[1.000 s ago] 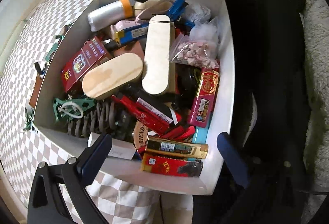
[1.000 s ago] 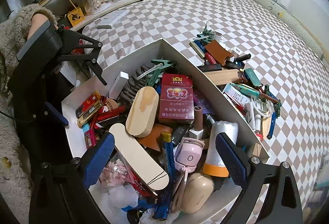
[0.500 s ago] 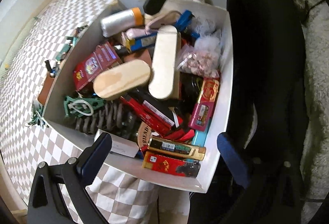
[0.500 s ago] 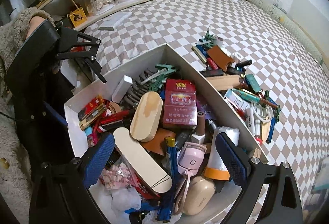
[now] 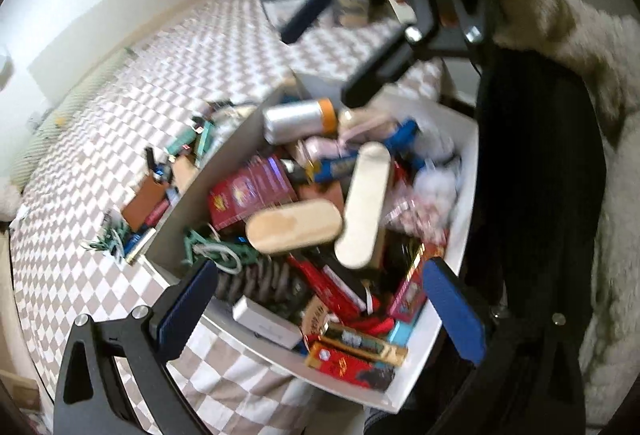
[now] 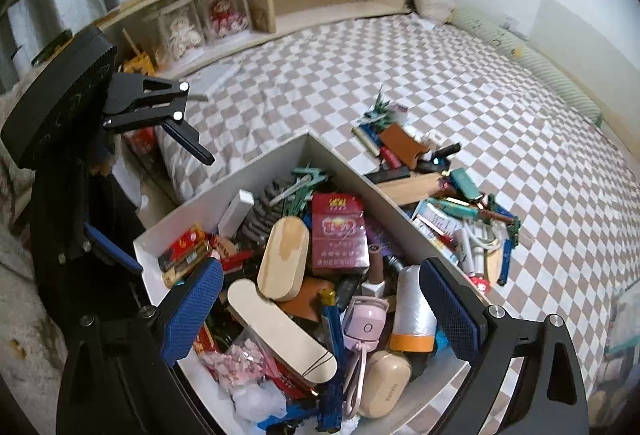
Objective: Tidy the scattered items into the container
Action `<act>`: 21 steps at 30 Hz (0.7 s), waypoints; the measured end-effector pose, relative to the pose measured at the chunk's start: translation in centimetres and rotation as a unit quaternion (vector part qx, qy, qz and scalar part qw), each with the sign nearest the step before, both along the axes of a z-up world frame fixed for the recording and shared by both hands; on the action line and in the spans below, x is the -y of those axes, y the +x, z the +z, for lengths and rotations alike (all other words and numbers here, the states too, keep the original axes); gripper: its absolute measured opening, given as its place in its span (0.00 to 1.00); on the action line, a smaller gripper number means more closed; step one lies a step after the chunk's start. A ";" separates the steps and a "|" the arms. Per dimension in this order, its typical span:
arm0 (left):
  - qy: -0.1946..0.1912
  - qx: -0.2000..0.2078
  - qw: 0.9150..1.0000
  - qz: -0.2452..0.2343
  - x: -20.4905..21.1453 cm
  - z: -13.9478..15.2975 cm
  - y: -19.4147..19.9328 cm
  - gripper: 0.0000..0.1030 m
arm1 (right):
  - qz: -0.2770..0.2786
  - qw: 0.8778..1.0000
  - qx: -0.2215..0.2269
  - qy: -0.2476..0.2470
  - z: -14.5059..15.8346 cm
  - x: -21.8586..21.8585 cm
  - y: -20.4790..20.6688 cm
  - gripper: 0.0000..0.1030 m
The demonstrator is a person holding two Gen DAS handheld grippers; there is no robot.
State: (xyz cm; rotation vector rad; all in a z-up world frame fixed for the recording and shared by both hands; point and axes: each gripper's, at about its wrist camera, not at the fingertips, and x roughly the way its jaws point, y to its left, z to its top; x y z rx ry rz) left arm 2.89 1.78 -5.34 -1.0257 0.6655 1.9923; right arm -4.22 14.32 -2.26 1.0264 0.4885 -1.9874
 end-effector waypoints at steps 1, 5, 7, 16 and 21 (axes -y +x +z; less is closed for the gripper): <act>0.010 -0.003 1.000 0.008 0.0 0.4 0.0 1.00 | -0.004 1.000 -0.004 -0.004 0.3 -0.1 0.1 0.95; 0.030 -0.023 0.998 0.040 -0.2 1.4 -0.3 1.00 | -0.024 0.999 -0.016 -0.029 1.4 -0.8 0.4 0.95; 0.039 -0.038 0.997 0.061 -0.4 2.0 -0.4 1.00 | -0.036 0.998 -0.025 -0.039 1.8 -1.1 0.7 0.96; 0.095 -0.091 0.981 0.144 0.0 4.4 -0.3 1.00 | -0.087 0.992 -0.068 -0.063 3.3 -2.0 1.8 1.00; 0.132 -0.116 0.965 0.196 0.4 5.9 -0.2 1.00 | -0.115 0.987 -0.089 -0.072 3.7 -2.2 2.5 1.00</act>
